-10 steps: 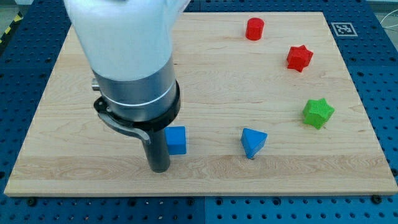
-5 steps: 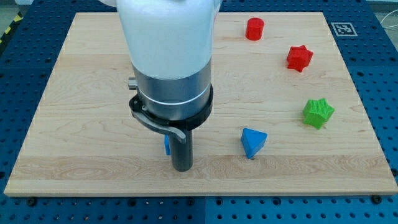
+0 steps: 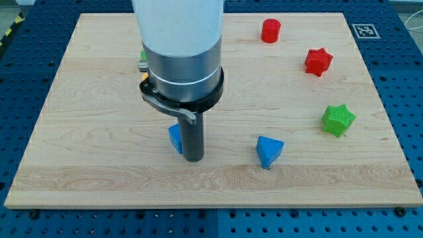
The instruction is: Slide the blue cube towards yellow heart
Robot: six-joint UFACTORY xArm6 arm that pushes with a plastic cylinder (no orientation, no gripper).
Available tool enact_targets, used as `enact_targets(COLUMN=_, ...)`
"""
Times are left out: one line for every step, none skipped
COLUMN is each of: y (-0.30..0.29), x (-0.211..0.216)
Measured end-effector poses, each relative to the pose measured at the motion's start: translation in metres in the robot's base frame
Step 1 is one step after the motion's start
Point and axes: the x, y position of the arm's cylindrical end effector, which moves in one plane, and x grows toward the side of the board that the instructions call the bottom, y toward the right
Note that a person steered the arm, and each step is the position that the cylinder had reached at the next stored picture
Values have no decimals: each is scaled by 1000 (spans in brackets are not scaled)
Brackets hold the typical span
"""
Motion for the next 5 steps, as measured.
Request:
enact_targets(y=-1, x=-10)
enact_targets(y=-1, x=-10)
enact_targets(y=-5, x=-12)
enact_targets(y=-12, x=-13)
enact_targets(y=-19, x=-13)
